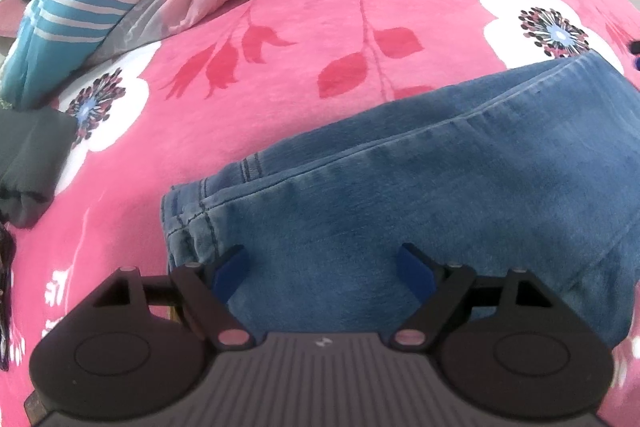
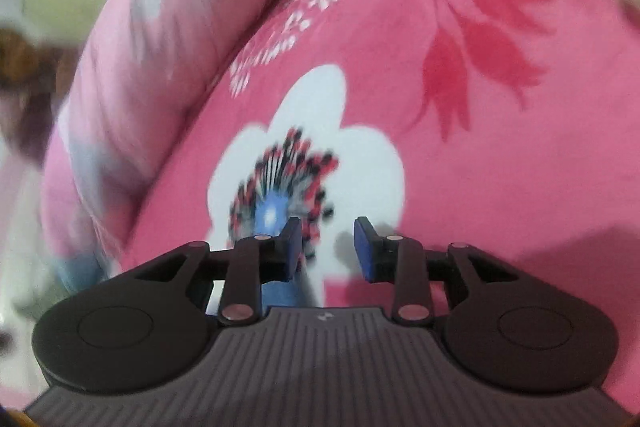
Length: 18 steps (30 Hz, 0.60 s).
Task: Fold clothes
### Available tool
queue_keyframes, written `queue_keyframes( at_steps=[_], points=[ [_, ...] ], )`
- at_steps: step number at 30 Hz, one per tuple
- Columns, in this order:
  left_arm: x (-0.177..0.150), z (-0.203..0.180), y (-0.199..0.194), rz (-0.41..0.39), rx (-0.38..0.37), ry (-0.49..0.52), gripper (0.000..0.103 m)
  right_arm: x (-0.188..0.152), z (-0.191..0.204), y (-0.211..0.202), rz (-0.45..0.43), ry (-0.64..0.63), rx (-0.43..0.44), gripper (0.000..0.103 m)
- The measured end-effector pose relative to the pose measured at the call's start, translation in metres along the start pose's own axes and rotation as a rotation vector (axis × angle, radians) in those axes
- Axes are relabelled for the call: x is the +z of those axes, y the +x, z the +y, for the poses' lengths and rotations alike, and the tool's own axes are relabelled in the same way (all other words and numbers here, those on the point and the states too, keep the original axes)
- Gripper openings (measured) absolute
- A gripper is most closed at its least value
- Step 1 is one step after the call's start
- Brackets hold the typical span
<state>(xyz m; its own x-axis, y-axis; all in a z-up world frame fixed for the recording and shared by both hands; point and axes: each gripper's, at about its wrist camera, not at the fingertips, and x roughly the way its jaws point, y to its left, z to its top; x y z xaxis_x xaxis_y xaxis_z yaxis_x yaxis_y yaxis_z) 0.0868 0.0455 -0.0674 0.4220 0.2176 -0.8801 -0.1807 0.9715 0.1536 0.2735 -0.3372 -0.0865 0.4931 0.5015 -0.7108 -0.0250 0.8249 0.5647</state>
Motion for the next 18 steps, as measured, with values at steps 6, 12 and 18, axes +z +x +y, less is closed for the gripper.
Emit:
queue_keyframes(
  at_steps=[6, 12, 18],
  points=[
    [0.002, -0.001, 0.000, 0.008, 0.002, 0.011, 0.083, -0.075, 0.063, -0.032, 0.154, -0.383, -0.032, 0.029],
    [0.002, -0.002, 0.001, 0.010, 0.002, 0.017, 0.083, -0.087, 0.014, -0.043, 0.150, -0.183, -0.211, 0.030],
    [0.003, -0.002, 0.002, 0.018, 0.001, 0.035, 0.084, -0.098, 0.056, -0.049, 0.098, -0.306, -0.170, 0.031]
  ],
)
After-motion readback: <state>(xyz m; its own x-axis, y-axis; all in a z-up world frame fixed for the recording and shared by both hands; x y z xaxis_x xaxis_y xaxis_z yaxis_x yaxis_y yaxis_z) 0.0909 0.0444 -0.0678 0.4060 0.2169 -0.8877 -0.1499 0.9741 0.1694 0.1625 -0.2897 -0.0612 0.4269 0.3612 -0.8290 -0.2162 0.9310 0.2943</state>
